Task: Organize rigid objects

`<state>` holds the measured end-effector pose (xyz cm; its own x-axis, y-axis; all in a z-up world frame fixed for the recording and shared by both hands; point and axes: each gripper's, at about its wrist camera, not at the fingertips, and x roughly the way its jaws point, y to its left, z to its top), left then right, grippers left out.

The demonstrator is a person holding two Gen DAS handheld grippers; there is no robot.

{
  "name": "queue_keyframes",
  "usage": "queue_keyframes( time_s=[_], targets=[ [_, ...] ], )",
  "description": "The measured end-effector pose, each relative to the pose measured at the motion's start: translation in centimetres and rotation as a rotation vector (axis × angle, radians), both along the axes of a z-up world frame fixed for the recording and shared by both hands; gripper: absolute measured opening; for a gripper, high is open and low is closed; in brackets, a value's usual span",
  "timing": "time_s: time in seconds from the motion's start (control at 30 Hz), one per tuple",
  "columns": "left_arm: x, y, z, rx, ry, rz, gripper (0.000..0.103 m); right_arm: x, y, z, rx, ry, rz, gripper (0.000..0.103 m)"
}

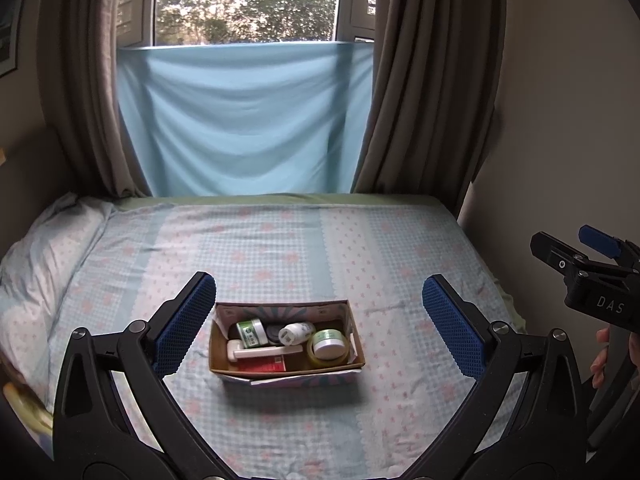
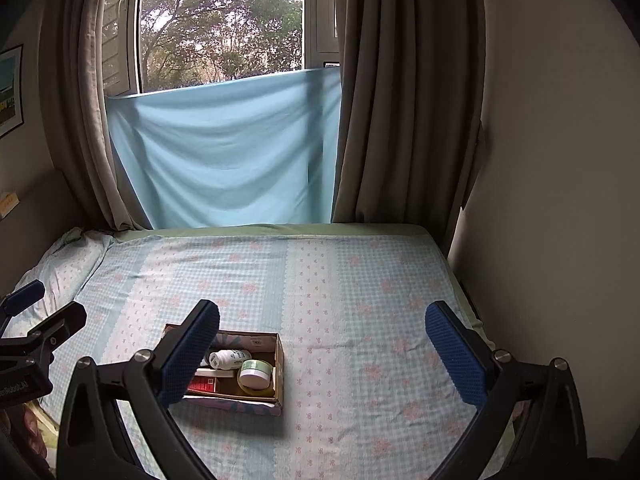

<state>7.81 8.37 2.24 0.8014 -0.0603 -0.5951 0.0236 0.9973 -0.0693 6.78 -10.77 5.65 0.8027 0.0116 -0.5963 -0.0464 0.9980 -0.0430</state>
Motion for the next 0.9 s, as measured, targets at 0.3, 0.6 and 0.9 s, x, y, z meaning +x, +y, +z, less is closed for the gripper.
queue_keyframes(
  time_s=[0.3,0.6,0.9],
  targets=[
    [-0.17,0.08,0.32,-0.011,-0.022,-0.004,0.103,-0.01,0.09,0.08,0.002,-0.008,-0.001,0.103],
    [-0.63,-0.38,0.69,0.012,-0.051,0.02,0.103,-0.18,0.02,0.0,0.006,-0.013,-0.006,0.103],
    [-0.67,-0.35,0.83,0.001,-0.077,0.052,0.103,-0.29,-0.31,0.04,0.008,-0.015,-0.02,0.103]
  ],
)
